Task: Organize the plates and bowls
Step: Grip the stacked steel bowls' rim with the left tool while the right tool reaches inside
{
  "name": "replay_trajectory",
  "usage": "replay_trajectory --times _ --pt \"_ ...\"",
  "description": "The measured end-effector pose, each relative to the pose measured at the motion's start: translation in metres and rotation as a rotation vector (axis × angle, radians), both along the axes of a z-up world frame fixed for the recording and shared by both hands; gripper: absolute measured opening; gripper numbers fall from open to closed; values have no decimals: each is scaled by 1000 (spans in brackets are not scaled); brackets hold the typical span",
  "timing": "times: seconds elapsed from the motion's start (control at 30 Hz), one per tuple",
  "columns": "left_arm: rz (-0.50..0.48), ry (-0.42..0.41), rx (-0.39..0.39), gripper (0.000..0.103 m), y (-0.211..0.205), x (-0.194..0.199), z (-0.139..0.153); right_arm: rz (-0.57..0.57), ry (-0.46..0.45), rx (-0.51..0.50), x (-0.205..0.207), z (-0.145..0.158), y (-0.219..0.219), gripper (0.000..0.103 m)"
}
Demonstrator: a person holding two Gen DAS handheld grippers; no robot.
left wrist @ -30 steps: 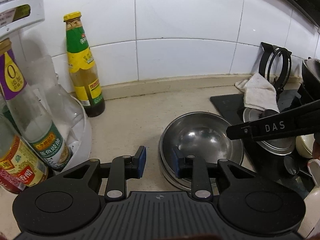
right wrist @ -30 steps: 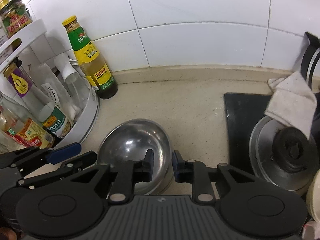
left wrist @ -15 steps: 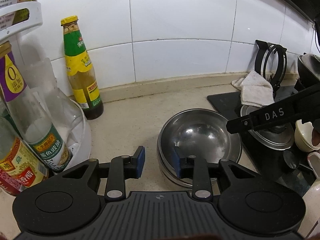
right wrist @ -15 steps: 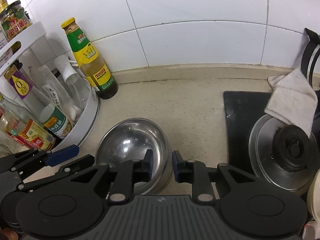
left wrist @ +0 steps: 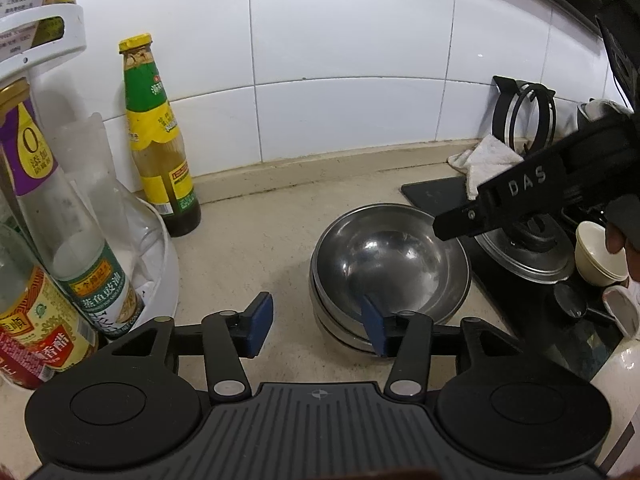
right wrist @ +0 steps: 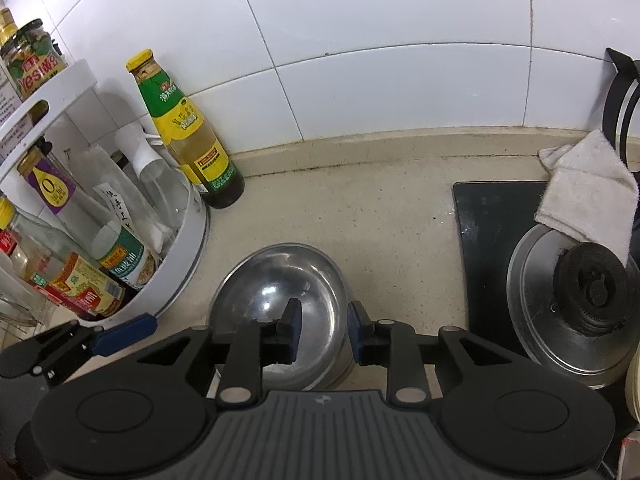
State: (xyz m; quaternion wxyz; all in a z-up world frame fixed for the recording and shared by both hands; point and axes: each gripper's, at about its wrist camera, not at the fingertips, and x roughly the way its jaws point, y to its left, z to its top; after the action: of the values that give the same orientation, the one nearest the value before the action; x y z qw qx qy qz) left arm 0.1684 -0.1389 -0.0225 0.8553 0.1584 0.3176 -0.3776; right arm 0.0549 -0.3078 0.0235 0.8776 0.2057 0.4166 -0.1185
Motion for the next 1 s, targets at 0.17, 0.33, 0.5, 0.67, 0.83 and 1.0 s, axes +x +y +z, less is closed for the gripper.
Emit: replay_trajectory --times 0.17,0.33,0.5,0.67,0.83,1.0 --pt "-15 6 -1 63 4 0 -4 28 -25 29 -2 1 5 37" --pt "-36 6 6 67 5 0 -8 43 -9 23 1 -2 9 43" --pt "-58 11 7 73 7 0 -14 44 0 17 4 -5 8 47" --pt "-98 28 -2 80 12 1 -22 49 -2 6 8 -5 9 48" --pt "-156 6 -10 85 16 2 -31 64 1 -3 9 -6 7 52" --pt "-202 13 -32 86 13 8 -43 70 31 -15 12 -15 1 56"
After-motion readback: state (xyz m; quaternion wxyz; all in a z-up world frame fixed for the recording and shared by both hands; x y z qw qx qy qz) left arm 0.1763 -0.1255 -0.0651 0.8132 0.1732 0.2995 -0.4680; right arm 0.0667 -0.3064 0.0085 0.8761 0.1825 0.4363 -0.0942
